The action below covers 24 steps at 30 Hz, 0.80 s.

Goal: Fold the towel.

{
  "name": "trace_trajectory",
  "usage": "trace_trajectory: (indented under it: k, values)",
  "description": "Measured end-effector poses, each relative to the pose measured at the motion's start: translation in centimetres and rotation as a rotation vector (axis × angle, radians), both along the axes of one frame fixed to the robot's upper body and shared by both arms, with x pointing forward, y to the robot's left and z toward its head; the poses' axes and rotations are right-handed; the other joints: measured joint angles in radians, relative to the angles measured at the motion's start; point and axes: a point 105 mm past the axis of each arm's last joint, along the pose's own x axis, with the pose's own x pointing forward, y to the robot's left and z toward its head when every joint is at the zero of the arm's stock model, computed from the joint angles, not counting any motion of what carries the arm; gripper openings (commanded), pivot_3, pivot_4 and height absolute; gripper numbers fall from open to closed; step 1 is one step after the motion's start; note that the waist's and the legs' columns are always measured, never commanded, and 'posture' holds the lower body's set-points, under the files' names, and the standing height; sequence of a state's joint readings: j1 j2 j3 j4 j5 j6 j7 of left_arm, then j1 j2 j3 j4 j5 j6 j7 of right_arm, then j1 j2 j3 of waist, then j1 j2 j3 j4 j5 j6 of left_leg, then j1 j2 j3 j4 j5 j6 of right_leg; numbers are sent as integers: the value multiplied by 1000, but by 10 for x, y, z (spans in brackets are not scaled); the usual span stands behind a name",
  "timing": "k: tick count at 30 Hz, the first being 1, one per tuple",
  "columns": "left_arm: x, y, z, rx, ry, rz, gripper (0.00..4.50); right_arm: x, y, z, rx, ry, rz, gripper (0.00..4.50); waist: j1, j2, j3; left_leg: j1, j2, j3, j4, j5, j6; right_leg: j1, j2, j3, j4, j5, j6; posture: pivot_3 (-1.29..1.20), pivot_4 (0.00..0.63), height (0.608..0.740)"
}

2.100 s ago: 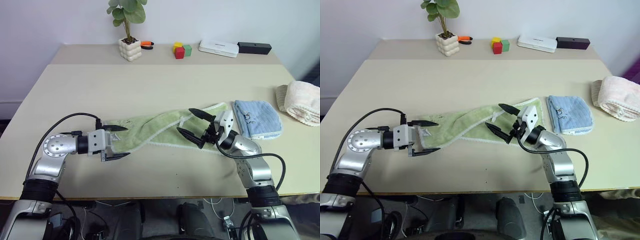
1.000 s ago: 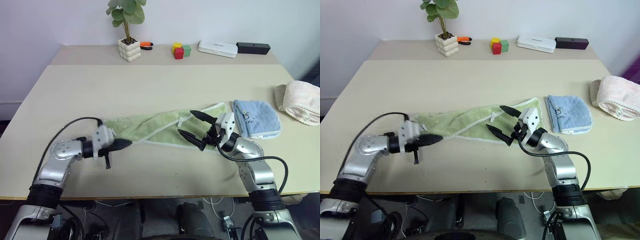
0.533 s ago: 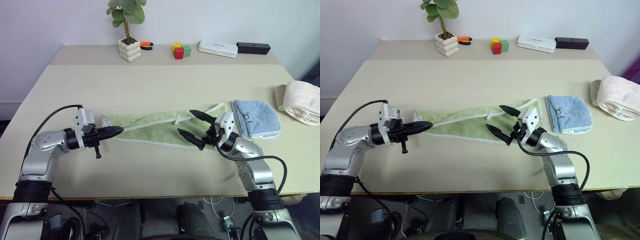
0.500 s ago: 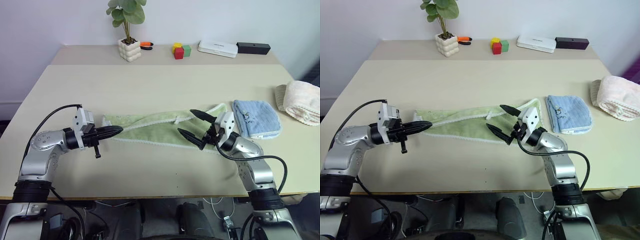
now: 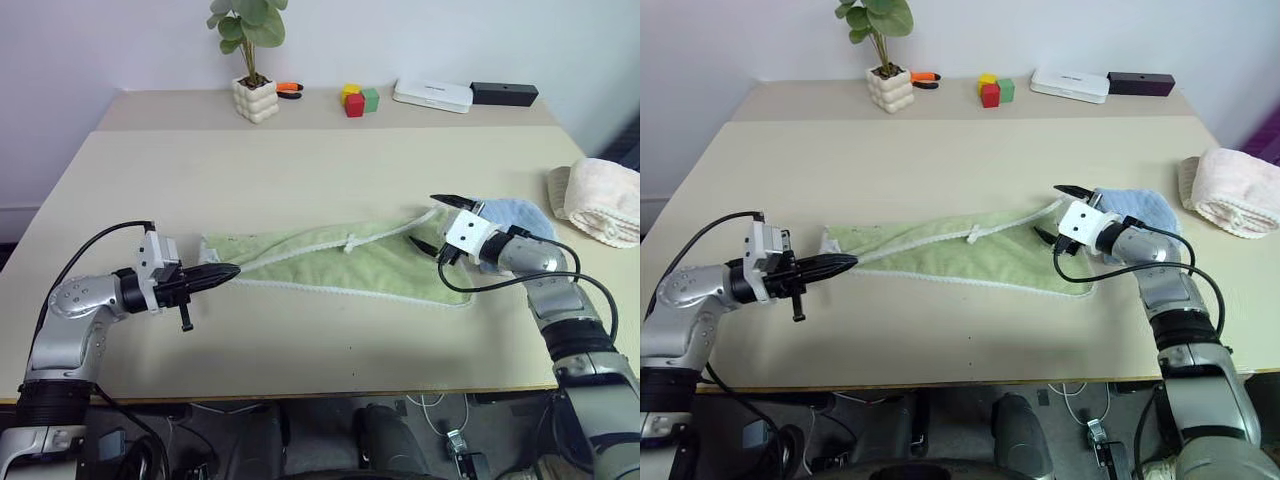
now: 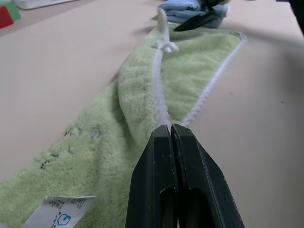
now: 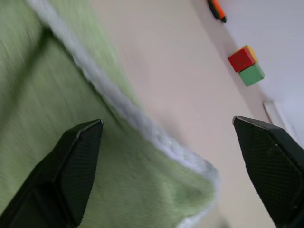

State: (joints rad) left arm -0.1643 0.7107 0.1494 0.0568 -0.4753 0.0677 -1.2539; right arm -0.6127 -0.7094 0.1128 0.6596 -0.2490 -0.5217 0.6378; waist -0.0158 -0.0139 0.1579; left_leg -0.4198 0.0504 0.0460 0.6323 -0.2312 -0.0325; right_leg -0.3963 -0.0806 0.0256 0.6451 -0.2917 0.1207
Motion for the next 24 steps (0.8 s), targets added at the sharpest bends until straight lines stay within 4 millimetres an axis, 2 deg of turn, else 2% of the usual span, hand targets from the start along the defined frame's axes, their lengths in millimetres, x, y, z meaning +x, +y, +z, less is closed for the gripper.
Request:
trace_trajectory:
  k: [4,9,17,20,24]
  values:
    - [-5,-3,-2,4,-12,0,11,14,-2,12,-92,-59,7,4500,-2,0,0,0,0,0,0,0,0,0,0,0,0,0,0,0,150,740]
    - [-10,-7,-5,2,-11,-9,11,19,5,0,-361,-58,98,4500,-1,0,1,0,0,0,0,0,0,-1,0,0,0,0,0,0,150,740]
    - [-14,-11,-6,0,-15,-10,11,28,-1,1,-519,-94,112,4500,-2,0,1,0,0,1,0,0,-1,0,-1,1,0,0,0,0,150,740]
    - [-17,-12,-9,1,-5,-11,0,35,-8,3,-590,-100,76,3622,-3,0,1,0,0,1,0,0,-1,0,-1,1,0,0,-1,0,150,740]
    - [-19,-12,-10,2,-3,-7,0,36,-16,-7,-639,-74,49,1674,-2,0,1,0,0,1,0,0,-1,0,-1,1,0,0,-1,0,150,740]
